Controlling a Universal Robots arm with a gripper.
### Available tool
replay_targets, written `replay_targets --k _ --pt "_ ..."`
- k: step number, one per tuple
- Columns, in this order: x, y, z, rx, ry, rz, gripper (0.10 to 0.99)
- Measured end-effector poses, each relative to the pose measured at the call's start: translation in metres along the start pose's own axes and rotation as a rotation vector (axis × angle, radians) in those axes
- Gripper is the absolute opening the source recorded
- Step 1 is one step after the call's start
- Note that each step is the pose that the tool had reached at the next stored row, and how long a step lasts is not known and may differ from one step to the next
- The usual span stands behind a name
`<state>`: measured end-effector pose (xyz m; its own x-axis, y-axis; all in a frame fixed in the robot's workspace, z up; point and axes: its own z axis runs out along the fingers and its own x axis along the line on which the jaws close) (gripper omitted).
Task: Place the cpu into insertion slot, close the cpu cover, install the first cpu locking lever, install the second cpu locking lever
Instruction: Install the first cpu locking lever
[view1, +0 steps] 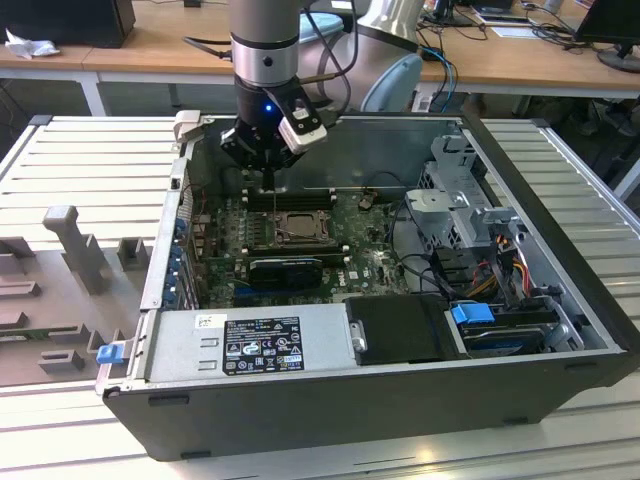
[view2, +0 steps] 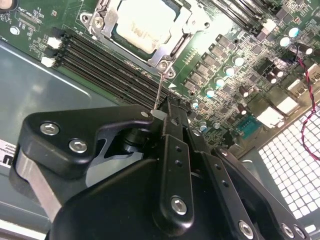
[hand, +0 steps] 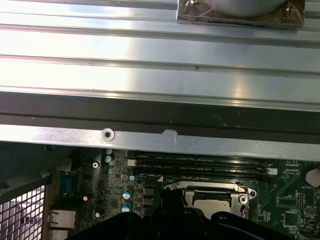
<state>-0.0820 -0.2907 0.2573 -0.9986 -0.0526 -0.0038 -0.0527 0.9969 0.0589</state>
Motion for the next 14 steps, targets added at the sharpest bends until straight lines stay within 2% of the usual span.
replay_targets --k 14 --pt "-0.0098 -0.0005 0.0001 0.0 -0.0001 0.0 0.106"
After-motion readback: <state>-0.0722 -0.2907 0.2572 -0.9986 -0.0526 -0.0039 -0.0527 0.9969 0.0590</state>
